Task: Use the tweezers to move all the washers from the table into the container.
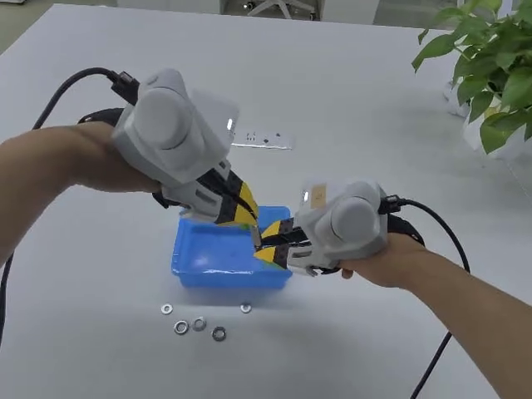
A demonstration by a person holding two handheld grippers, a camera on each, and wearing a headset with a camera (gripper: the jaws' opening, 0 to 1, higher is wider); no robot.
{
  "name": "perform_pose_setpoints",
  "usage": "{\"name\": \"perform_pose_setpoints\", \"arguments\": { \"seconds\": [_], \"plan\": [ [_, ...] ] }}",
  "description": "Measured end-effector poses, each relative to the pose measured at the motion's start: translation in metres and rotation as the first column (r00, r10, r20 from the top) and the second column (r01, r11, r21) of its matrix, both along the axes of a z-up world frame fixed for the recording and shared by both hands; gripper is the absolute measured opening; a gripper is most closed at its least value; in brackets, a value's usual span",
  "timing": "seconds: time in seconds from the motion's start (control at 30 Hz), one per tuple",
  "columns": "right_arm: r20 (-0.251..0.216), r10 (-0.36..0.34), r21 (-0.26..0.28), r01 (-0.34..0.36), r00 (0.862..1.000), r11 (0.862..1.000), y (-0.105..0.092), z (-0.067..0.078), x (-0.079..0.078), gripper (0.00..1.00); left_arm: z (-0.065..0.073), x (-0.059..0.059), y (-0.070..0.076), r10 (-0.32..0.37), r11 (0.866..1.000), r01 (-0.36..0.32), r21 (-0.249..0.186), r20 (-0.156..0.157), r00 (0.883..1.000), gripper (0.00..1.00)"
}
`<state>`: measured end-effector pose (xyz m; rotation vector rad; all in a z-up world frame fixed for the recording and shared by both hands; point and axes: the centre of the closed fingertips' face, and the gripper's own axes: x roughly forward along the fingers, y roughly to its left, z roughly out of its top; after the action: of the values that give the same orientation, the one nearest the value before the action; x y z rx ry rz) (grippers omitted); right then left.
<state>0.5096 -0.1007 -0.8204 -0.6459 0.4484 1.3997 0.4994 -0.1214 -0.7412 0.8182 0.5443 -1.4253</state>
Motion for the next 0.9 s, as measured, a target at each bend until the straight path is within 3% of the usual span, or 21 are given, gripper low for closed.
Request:
{"name": "perform_pose_setpoints", "arguments": {
  "seconds": [0.33,0.9],
  "plan": [
    [-0.044,-0.007,-0.011,0.006,0.999,1.000,-0.001,-0.020,0.010,0.11,-0.019,0.013,-0.002,-0.001,1.000,0.001,0.007,-0.025,1.000,0.05],
    [-0.067,0.026,-0.046,-0.029,0.997,0.999,0.003,-0.042,0.019,0.11,-0.039,0.024,0.001,0.008,1.000,-0.008,0.014,-0.055,0.998,0.05]
  ]
}}
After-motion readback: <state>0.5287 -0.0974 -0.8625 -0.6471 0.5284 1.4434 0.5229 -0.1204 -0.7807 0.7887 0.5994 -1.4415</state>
